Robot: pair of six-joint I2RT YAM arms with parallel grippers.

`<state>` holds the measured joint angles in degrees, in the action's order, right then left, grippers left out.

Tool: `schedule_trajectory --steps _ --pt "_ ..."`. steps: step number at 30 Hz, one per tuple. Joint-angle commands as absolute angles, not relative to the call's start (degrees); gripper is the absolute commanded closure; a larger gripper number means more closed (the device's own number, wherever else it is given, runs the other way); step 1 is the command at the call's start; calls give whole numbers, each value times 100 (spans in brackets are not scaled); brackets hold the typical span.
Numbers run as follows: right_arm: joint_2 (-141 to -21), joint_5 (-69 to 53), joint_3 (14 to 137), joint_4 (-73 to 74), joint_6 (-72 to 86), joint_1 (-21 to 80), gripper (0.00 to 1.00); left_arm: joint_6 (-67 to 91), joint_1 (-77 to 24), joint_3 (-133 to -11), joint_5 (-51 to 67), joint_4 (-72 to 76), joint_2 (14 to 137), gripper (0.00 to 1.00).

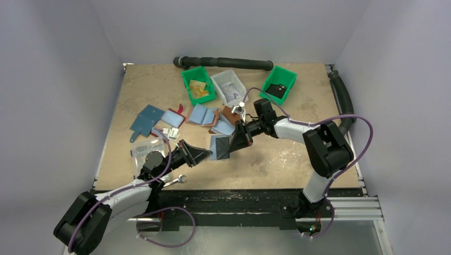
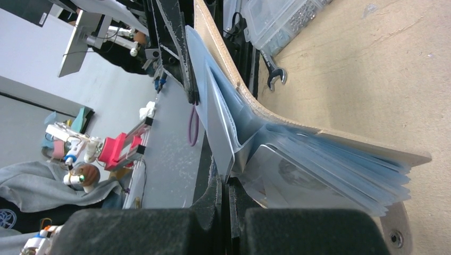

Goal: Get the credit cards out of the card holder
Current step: Remove the credit card from the card holder.

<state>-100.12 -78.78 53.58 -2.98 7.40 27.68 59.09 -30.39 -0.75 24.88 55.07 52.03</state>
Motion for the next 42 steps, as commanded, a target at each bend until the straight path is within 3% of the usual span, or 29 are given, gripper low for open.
schedule_trajectory --steps 1,6,9,24,28,35,42 --pt "-10050 -7837 5555 -148 559 2716 100 5954 -2970 446 2483 6259 5326 98" --pt "-10087 -7809 5546 -141 535 2716 100 5979 -2971 345 2582 6557 5690 72" --pt "-10090 -7818 5546 -137 534 2716 100 6018 -2979 305 2616 6780 5921 64" --pt "-10107 -7920 5546 -138 536 2723 100 6162 -3406 84 2499 8215 7623 59" --pt "-10107 -7885 5550 -132 536 2725 100 6309 -3419 98 2523 8727 7981 70" --pt "-10107 -7866 5546 -123 536 2720 100 6552 -3419 79 2678 9446 8577 100" --pt "-10107 -7822 5587 -55 506 2725 100 6700 -3395 169 2726 10196 9106 100"
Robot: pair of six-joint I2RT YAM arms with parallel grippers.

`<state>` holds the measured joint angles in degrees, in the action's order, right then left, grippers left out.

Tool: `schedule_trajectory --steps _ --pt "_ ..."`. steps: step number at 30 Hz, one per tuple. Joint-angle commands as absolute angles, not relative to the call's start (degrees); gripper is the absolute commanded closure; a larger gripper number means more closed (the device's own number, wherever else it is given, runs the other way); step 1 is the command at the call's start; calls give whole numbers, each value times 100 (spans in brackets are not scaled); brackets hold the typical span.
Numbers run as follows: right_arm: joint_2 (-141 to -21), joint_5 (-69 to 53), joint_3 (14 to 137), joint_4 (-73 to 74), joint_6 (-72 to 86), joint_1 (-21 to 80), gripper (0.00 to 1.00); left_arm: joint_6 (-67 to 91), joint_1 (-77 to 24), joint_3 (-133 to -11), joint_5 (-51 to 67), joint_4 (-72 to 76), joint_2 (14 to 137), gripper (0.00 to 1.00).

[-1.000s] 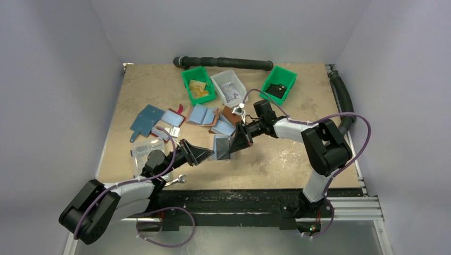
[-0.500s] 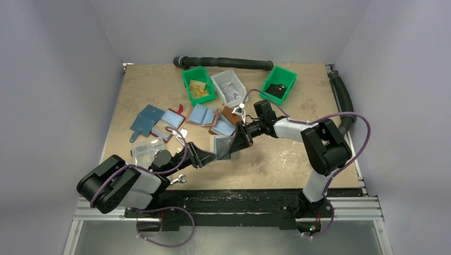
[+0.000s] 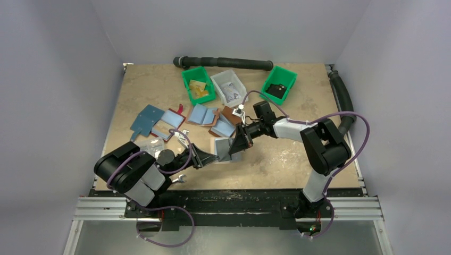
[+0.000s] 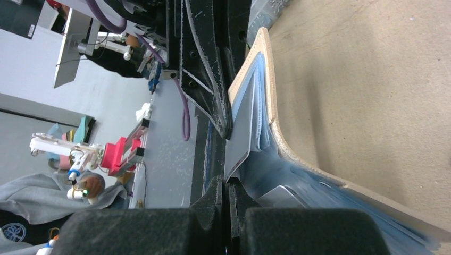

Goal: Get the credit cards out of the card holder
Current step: Remove the credit card from the card holder.

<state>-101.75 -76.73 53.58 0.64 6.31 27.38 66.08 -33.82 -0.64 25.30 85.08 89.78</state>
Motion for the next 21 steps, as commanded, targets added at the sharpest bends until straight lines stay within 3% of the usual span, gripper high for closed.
schedule_trajectory --steps 1,21 --pt "-10107 -7820 5590 -41 495 2722 100 6679 -3389 195 2714 10196 9061 100" --pt "-10236 -7926 5634 -9 413 2716 100 6583 -3088 495 2753 9917 8456 100"
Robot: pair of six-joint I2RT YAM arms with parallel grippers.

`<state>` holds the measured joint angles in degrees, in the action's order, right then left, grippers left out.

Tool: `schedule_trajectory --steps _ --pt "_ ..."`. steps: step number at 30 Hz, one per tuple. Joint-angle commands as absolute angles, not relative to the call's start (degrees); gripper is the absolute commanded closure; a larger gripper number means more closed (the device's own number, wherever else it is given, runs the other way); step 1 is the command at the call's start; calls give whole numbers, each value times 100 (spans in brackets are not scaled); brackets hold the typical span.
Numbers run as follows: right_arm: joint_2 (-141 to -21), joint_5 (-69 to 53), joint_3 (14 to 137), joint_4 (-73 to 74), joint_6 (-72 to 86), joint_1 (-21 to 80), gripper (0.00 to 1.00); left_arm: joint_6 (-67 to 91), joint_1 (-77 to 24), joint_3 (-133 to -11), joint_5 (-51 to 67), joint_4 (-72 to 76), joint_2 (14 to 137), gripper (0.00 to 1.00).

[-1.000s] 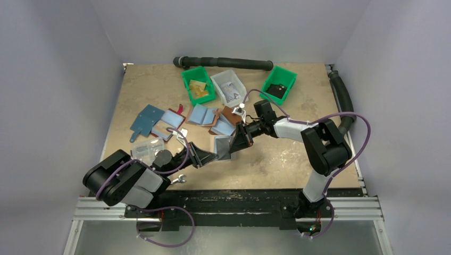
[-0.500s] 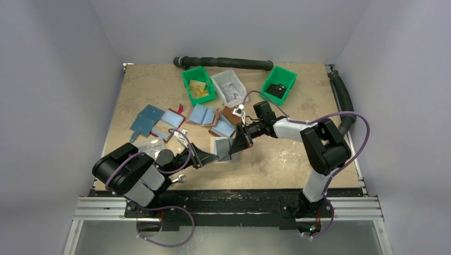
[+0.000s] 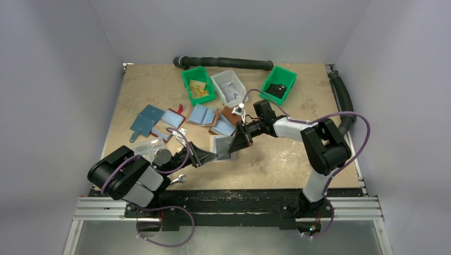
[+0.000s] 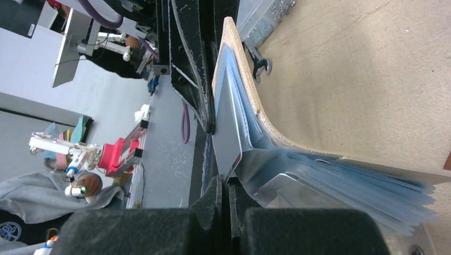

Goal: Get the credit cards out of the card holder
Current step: Remove the credit card from the card holder.

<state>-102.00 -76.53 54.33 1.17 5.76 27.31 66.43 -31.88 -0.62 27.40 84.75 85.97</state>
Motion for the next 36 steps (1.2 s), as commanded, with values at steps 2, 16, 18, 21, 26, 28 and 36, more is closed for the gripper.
schedule_trajectory --steps 2,16,18,21,26,28,36 --pt "-10239 -7928 5634 -9 385 2715 100 6592 -3054 516 2759 9917 8440 100" --pt "-10279 -7881 5668 342 123 2711 100 6603 -2936 599 2799 9892 8323 100" --pt "-10283 -7917 5690 367 110 2716 100 6608 -2935 598 2819 9916 8317 100" --pt "-10300 -7991 5720 405 78 2709 100 6615 -2918 622 2828 9918 8286 100" --pt "-10301 -8020 5739 458 26 2666 99 6626 -2872 659 2868 9908 8200 100" --pt "-10301 -8035 5747 466 26 2646 99 6642 -2853 669 2897 9906 8155 100" --pt "-10267 -8068 5761 527 26 2577 98 6649 -2804 690 2977 9876 8051 100"
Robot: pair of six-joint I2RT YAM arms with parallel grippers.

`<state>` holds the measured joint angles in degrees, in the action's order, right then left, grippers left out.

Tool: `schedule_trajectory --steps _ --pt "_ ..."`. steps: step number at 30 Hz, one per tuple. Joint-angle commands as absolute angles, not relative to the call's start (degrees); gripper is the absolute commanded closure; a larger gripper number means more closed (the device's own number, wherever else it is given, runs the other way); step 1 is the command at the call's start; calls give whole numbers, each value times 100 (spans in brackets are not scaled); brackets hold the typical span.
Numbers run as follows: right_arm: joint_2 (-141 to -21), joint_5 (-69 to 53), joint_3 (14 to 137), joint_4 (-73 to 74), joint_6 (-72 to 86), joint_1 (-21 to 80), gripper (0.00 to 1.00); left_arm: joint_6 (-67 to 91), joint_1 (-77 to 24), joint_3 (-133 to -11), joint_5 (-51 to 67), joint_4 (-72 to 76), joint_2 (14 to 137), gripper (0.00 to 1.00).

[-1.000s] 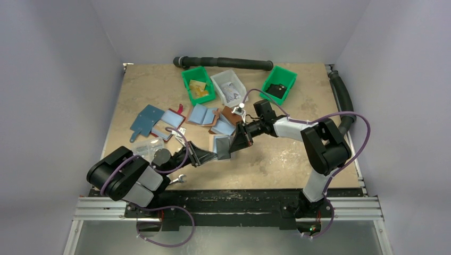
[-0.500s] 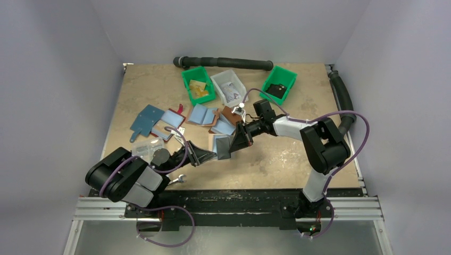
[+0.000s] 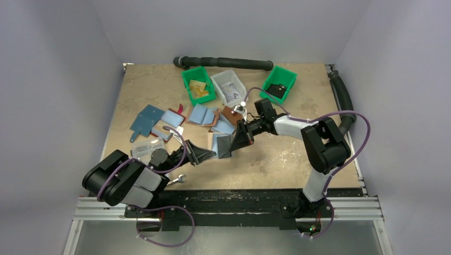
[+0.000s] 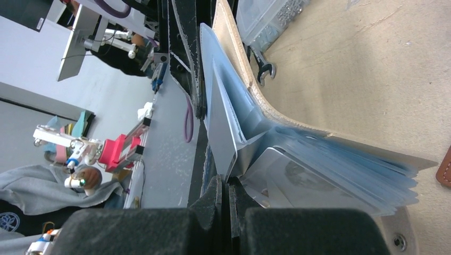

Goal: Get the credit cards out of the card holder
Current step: Remove the credit card from the card holder.

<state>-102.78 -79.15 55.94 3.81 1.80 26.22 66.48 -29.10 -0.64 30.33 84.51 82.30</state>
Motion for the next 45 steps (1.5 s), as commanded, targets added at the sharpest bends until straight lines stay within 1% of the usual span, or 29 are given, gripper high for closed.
schedule_trajectory --steps 1,7,8,12,15,18,23,40,42,45 --pt "-10266 -8068 5757 535 26 2578 98 6659 -2804 686 2979 9871 8052 100" --pt "-10266 -8001 5766 653 -188 2584 98 6662 -2803 598 3053 9770 8080 100" --pt "-10273 -7991 5758 644 -196 2584 98 6662 -2804 567 3065 9759 8096 98" --pt "-10284 -7980 5757 642 -197 2590 98 6654 -2812 446 3060 9749 8246 84" --pt "-10283 -7981 5757 642 -199 2612 98 6647 -2852 325 3046 9769 8419 77" --pt "-10283 -7972 5757 658 -202 2649 98 6636 -3012 146 3009 9878 8672 74" --pt "-10292 -7926 5757 657 -202 2671 98 6671 -3235 -98 2931 10191 9188 73" --pt "-10411 -7782 5757 624 -156 2750 97 6668 -3294 -490 2986 10188 9311 74" --pt "-10406 -7787 5757 629 -150 2764 96 6691 -3291 -543 2988 10190 9352 78" --pt "-10406 -7811 5770 624 -136 2767 92 6714 -3291 -600 3005 10187 9422 99"
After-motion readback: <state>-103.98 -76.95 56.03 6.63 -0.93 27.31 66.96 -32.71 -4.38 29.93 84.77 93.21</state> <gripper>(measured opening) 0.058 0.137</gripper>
